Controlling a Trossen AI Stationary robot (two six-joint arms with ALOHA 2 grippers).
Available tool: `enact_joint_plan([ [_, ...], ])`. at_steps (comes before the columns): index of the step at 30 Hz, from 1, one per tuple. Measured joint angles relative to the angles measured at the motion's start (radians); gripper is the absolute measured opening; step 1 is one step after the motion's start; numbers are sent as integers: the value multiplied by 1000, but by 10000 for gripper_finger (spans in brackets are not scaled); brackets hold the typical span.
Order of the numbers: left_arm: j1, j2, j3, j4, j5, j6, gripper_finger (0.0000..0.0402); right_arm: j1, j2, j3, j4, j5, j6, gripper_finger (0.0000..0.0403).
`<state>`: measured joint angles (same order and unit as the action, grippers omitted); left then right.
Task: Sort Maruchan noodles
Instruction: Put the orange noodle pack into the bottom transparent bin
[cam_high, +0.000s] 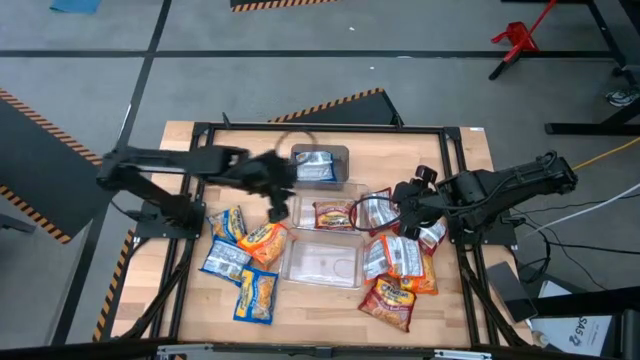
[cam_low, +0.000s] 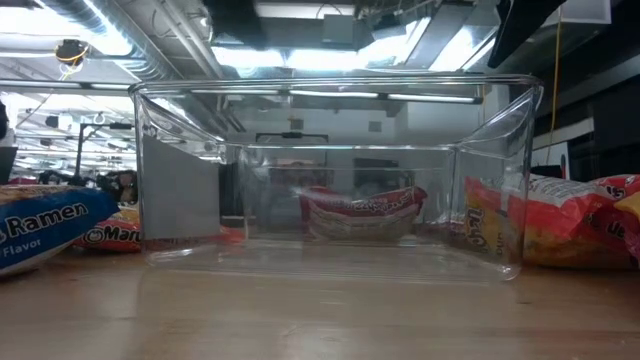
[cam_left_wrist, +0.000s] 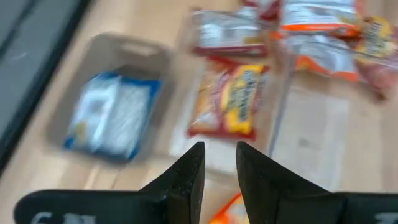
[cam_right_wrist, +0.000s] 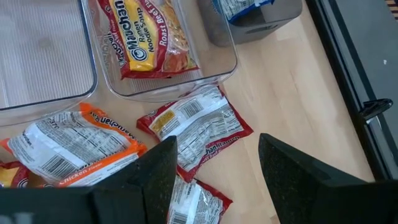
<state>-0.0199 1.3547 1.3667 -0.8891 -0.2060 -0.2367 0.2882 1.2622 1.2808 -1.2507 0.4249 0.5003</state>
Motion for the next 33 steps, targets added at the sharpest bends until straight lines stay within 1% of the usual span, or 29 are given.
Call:
enact_joint_plan([
  [1, -16, -36, -21, -19, -18, -30, 86, 0, 0, 0, 0, -9, 0, 211],
  [5, -82, -137, -142, -37, -11, -188, 105, 0, 0, 0, 4, -37, 0, 211],
  [8, -123, -163, -245, -20, -14, -251, 129, 0, 0, 0, 19, -40, -2, 211],
  [12, -139, -158, -388, 71, -6, -270, 166, 0, 0, 0, 35, -41, -29, 211],
  [15, -126, -140, -493, 102, 14, -308, 191, 0, 0, 0, 44, -54, -33, 211],
  [18, -103, -135, -572, 125, 24, -369, 214, 0, 0, 0, 48, -63, -34, 211],
  [20, -89, -135, -614, 130, 15, -408, 226, 0, 0, 0, 49, -68, -34, 211],
  [24, -67, -139, -667, 178, 32, -426, 244, 0, 0, 0, 60, -69, -34, 211],
  [30, -18, -139, -770, 384, 148, -425, 266, 0, 0, 0, 80, -78, -34, 211],
  [33, 9, -139, -814, 442, 189, -448, 274, 0, 0, 0, 80, -78, -34, 211],
])
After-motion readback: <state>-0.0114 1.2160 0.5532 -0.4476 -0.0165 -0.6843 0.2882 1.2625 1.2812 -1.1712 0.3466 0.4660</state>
